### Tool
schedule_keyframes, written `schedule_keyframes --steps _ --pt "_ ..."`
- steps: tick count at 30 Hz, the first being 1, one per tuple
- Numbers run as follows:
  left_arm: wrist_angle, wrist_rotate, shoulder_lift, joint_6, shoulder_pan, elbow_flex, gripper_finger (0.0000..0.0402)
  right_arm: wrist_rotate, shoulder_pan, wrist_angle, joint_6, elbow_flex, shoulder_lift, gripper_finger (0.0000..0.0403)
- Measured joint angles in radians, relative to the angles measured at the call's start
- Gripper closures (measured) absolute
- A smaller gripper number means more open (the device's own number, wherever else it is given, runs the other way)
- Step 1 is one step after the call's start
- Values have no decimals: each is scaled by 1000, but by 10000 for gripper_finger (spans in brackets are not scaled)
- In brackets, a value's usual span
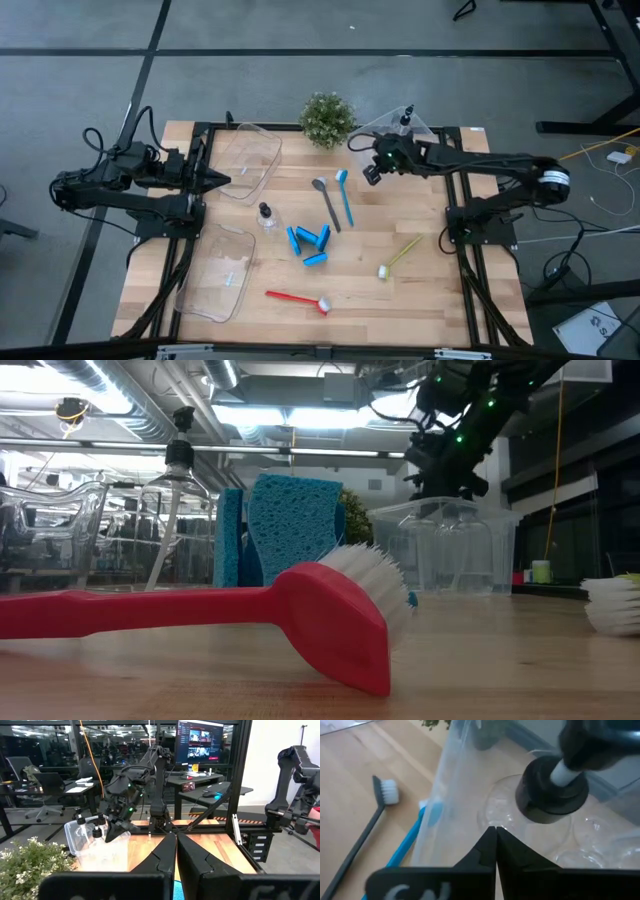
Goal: Pick & Place Kitchen Sink Supplies
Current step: Adjust the soap dispenser in the white bin
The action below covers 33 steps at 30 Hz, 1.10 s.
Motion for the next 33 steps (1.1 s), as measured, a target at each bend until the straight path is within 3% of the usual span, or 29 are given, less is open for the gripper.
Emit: schedule_keyframes --steps 6,17,28,33 --pt "0 0 0 0 0 0 391 -2 -22 35 -22 0 35 396" --pt "0 0 0 0 0 0 392 114 -26 31 -46 0 41 397" --pt "0 0 0 0 0 0 389 -16 -21 31 -43 0 41 396" --pt "0 0 0 0 0 0 391 -27 -6 31 -70 0 41 397"
